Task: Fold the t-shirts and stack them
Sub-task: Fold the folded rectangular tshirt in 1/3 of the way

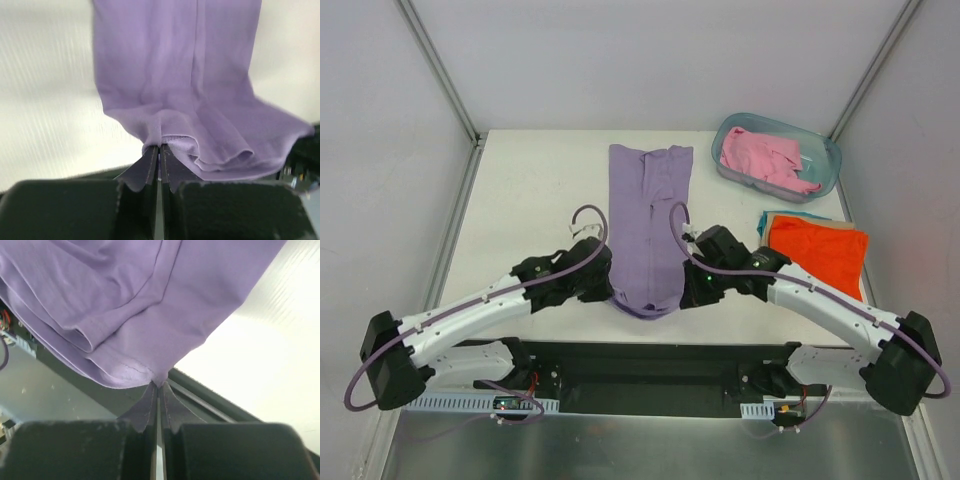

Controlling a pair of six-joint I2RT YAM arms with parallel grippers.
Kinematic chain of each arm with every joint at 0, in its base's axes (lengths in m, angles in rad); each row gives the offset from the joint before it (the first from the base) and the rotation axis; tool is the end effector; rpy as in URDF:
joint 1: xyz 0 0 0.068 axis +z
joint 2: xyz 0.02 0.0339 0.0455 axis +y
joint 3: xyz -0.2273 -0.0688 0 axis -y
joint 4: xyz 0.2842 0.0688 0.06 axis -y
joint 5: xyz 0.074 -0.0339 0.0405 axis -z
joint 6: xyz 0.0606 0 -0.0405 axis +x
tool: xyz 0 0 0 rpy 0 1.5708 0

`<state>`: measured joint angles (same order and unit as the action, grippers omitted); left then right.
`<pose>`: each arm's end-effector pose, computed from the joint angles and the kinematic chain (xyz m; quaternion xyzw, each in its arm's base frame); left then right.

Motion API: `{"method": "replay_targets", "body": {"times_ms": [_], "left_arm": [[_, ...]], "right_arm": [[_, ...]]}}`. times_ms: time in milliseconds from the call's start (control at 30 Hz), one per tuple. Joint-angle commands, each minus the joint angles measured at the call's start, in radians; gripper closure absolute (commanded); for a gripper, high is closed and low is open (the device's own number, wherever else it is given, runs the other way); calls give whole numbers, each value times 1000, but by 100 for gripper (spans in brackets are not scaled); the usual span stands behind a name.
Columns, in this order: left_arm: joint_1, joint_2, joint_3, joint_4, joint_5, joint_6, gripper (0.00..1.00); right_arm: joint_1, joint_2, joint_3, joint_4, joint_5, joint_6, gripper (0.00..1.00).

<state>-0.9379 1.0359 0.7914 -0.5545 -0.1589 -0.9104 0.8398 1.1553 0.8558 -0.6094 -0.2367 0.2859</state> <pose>0.1779 -0.2263 0.2026 -0.0172 0.9239 -0.2552 0.2847 0.1892 0.2322 0.1901 -0.2937 0.8928 0.2666 0.2133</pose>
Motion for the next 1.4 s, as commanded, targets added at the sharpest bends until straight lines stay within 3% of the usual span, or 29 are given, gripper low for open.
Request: {"method": "replay_targets", "body": {"times_ms": [0, 167, 367, 900, 1367], "left_arm": [[94, 134, 155, -1, -165, 116, 100], [221, 286, 288, 4, -139, 182, 100], [300, 430, 426, 10, -102, 263, 100], [430, 788, 752, 39, 90, 415, 100], [507, 996, 876, 39, 156, 435, 100]], "right_arm": [[-77, 92, 152, -59, 70, -132, 99], [-169, 228, 281, -32, 128, -146, 99], [-254, 360, 439, -32, 116, -175, 99], [-419, 604, 644, -29, -4, -220, 99], [-498, 840, 795, -24, -87, -254, 98]]}}
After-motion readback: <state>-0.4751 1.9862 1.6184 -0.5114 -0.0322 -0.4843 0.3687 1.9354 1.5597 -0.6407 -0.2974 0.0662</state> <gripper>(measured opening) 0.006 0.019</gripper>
